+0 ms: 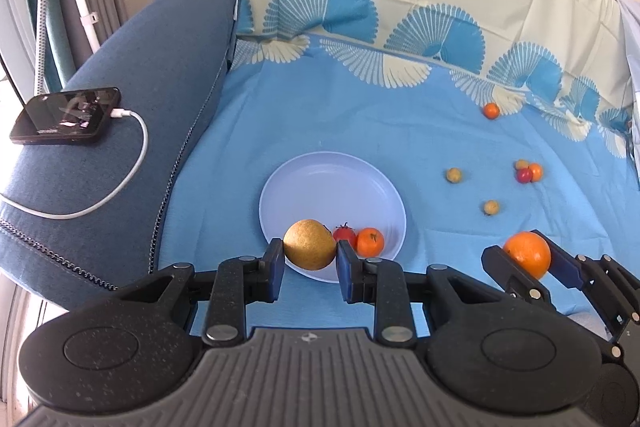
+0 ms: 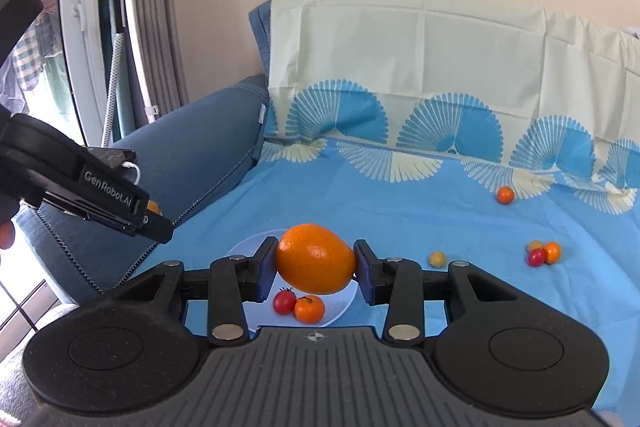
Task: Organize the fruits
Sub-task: 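Carry both fruits over the plate and open both tools to release them, then withdraw both open tools from the plate, then move both open tools toward the fruits scattered on the sheet, then grasp a tan longan with the left tool while the right tool grasps a tangerine, then carry the longan and tangerine over the plate with both tools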
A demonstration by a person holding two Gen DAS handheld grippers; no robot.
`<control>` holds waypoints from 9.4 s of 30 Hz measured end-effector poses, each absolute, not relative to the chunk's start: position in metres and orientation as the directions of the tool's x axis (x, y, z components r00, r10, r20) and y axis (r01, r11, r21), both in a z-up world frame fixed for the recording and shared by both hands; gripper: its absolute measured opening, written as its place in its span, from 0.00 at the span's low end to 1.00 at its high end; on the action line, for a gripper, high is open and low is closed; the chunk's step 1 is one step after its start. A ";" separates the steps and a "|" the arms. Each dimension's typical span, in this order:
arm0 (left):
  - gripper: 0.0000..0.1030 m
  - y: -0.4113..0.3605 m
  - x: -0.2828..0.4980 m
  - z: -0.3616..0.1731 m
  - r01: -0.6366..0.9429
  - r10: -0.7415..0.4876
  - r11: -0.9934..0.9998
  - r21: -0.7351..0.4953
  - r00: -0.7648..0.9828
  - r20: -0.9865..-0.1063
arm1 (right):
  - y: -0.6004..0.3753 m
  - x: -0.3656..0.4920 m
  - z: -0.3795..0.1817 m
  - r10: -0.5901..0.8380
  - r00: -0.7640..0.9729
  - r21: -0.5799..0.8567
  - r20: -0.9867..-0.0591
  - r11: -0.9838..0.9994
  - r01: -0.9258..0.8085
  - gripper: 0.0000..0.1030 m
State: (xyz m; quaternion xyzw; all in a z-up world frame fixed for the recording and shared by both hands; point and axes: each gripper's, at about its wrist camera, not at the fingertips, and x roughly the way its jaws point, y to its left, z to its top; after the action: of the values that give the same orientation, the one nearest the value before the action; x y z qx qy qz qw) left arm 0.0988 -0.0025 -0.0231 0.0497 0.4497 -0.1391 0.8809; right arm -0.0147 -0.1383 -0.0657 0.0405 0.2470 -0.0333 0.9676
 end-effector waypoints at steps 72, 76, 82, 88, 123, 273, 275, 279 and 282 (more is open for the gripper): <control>1.00 0.027 0.065 -0.064 0.202 -0.080 0.979 0.035 0.534 -0.842 | -0.118 -0.025 -0.088 -0.091 0.800 0.010 -0.593 0.993 0.120 0.99; 1.00 0.025 0.050 -0.053 0.217 -0.087 0.975 0.048 0.571 -0.816 | -0.111 -0.039 -0.078 -0.094 0.826 -0.011 -0.556 0.994 0.106 0.99; 1.00 0.025 0.035 -0.042 0.229 -0.097 0.972 0.052 0.597 -0.796 | -0.109 -0.054 -0.068 -0.106 0.846 -0.011 -0.522 0.993 0.118 0.99; 1.00 0.024 0.025 -0.037 0.243 -0.108 0.968 0.056 0.608 -0.787 | -0.105 -0.065 -0.063 -0.106 0.856 -0.014 -0.506 0.993 0.115 0.99; 1.00 0.024 0.026 -0.040 0.251 -0.111 0.966 0.056 0.603 -0.790 | -0.102 -0.065 -0.067 -0.102 0.846 -0.014 -0.523 0.994 0.112 0.99; 0.27 -0.267 0.194 -0.104 0.575 -0.276 0.816 0.064 0.484 -0.831 | -0.424 0.020 -0.178 -0.463 0.696 0.087 -0.548 0.796 0.598 0.40; 0.27 -0.244 0.171 -0.084 0.571 -0.285 0.818 0.068 0.507 -0.814 | -0.401 0.007 -0.158 -0.418 0.737 0.101 -0.531 0.832 0.545 0.40; 0.27 -0.196 0.136 -0.055 0.550 -0.286 0.833 0.064 0.526 -0.801 | -0.346 -0.015 -0.123 -0.325 0.803 0.119 -0.499 0.892 0.435 0.40; 0.27 -0.157 0.111 -0.041 0.521 -0.270 0.850 0.077 0.556 -0.786 | -0.304 -0.027 -0.104 -0.245 0.837 0.141 -0.489 0.925 0.353 0.40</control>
State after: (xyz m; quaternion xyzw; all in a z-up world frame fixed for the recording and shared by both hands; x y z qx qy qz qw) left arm 0.1105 -0.1570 -0.0412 0.1520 0.4124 -0.2274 0.8689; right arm -0.0266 -0.3038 -0.1041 0.1132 0.2385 -0.1571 0.9516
